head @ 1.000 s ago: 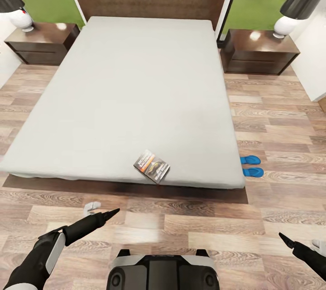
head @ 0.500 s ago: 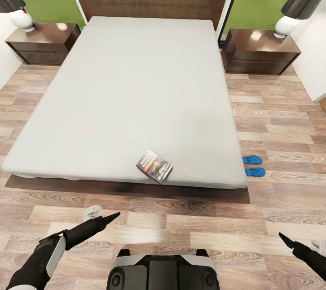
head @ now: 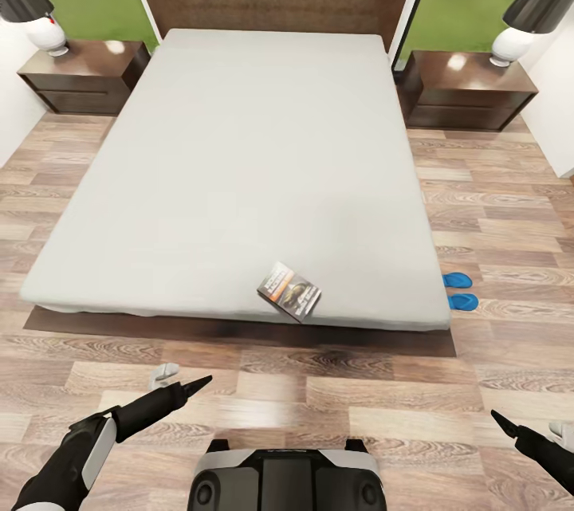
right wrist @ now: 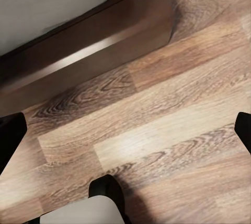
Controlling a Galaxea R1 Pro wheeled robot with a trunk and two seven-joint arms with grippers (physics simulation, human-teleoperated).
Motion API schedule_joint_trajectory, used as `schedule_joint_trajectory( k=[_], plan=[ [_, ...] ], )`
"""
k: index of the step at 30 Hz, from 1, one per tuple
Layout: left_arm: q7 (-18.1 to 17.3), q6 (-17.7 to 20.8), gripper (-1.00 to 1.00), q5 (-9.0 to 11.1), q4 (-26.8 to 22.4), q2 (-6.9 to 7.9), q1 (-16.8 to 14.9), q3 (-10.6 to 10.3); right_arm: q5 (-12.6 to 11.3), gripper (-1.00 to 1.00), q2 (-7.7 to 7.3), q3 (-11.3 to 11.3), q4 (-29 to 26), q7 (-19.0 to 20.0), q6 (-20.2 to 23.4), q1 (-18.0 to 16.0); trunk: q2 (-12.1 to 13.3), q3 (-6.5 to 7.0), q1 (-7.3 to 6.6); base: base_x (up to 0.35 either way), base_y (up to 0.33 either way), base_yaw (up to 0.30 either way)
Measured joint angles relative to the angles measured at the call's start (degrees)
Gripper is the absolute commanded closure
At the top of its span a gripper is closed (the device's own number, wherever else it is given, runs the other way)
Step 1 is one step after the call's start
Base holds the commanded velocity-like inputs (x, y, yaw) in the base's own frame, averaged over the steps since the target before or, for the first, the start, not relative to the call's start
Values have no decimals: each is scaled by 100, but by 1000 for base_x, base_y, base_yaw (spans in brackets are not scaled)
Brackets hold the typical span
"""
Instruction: In the bedroom, move the book from the bed onto either nightstand, and place the two sandals side by side next to the bed.
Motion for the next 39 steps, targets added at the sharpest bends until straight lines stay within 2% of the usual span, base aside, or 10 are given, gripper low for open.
schedule_joint_trajectory(
  k=[5, 16, 24, 25, 27, 33, 37, 39],
  plan=[
    [10, 0, -100, -10, 29, -1, 0, 4, 0, -100, 0, 2, 3, -2, 0, -1, 1, 0, 0, -47, 4, 0],
    [25, 6, -100, -9, 43, 0, 0, -4, 0, -100, 32, 3, 2, 2, 0, 0, 0, 0, 1, -234, 0, 0],
    [25, 6, -100, -17, 47, -34, 0, -9, 4, -100, 328, 4, 1, 9, -6, 0, 0, 0, 0, -12, 0, 0],
    [25, 6, -100, -17, 50, -54, 0, -9, 66, -100, 390, 10, 1, 4, -8, 0, 0, 0, 0, 0, 0, 0],
    [25, 6, -100, -17, 53, -72, 0, -9, 173, -100, 404, 6, 1, 6, -8, 0, 0, 0, 0, 0, 0, 0],
    [23, -66, -100, -33, 609, -71, -1, 3, 318, -100, 450, 5, 2, 54, 7, 0, 0, 0, 0, 0, 0, 0],
    [21, -350, -100, -30, 1028, -64, -1, 4, 342, -100, 455, 13, -8, 96, 66, 0, 0, 0, 0, 0, 0, 0],
    [20, -611, -100, -30, 1307, -59, 0, 3, 353, -100, 473, 20, -30, 122, 86, 0, 0, 0, 0, 0, 0, 0]
  ],
)
